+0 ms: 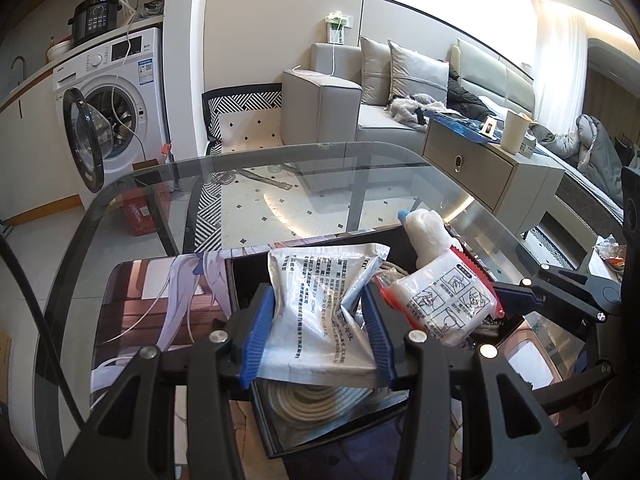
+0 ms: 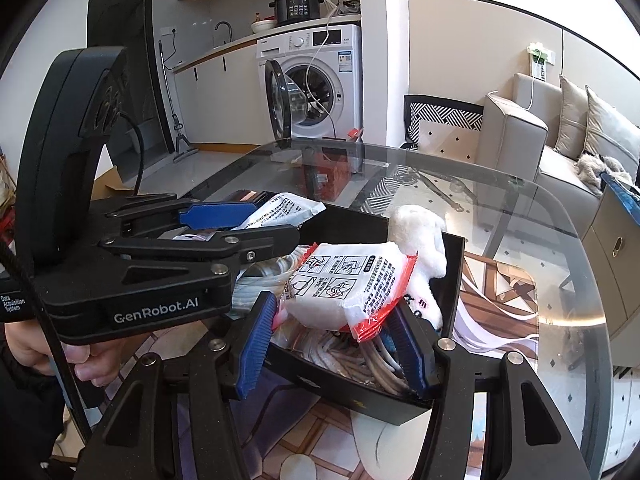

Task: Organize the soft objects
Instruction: 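Carry the foil packet with left gripper while right carries the red-edged packet over the box, then open both grippers to drop the two packets into the box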

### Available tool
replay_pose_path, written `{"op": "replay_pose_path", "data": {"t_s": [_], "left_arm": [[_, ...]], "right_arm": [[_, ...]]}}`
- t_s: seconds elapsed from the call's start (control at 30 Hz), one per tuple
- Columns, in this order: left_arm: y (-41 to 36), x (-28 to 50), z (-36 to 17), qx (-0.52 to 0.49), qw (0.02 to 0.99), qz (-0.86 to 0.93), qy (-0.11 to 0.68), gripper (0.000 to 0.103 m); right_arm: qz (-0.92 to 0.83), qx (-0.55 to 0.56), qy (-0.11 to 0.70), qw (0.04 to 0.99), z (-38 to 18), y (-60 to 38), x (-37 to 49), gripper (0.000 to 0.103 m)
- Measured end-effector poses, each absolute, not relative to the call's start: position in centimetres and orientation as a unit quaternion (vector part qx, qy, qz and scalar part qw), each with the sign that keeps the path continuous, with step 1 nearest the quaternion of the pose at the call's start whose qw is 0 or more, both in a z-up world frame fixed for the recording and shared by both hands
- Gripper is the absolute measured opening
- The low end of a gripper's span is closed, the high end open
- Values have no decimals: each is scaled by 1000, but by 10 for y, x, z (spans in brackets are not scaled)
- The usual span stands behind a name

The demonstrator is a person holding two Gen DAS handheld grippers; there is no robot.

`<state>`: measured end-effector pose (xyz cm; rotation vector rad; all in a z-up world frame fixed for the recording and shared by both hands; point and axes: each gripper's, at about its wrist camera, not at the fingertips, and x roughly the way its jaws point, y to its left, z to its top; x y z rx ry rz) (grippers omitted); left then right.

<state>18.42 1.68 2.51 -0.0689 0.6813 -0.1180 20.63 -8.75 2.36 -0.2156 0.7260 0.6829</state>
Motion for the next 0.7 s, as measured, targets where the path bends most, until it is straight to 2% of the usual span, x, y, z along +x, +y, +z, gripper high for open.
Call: {"op": "replay_pose_path", "data": {"t_s": [0.17, 0.27, 0.33, 0.4, 0.47, 0.5, 0.53, 0.6, 0.63, 0.7], "left_arm": [[15, 186, 23, -29, 939, -60, 337, 46], [16, 185, 24, -33, 939, -63, 337, 48], [17, 182, 25, -36, 939, -64, 335, 56], [19, 178, 28, -41, 940, -66, 333, 64], [22, 171, 31, -47, 941, -68, 328, 65], [22, 168, 32, -47, 942, -67, 326, 70], [23, 164, 33, -48, 943, -63, 325, 80], [25, 155, 35, -52, 944, -59, 319, 92], [25, 151, 36, -54, 946, -60, 314, 93], [26, 145, 38, -54, 948, -58, 308, 96]], "right_arm": [[330, -113, 343, 872, 25, -88, 207, 59], [331, -116, 332, 876, 28, -91, 202, 64], [332, -111, 322, 879, 31, -95, 197, 76], [333, -104, 317, 882, 35, -101, 193, 78], [328, -99, 313, 886, 37, -108, 190, 80], [326, -96, 311, 888, 38, -110, 188, 83], [323, -91, 309, 890, 39, -114, 186, 87], [321, -81, 305, 893, 40, -121, 183, 92], [320, -75, 305, 894, 40, -124, 181, 96], [321, -67, 308, 893, 39, -129, 178, 96]]}}
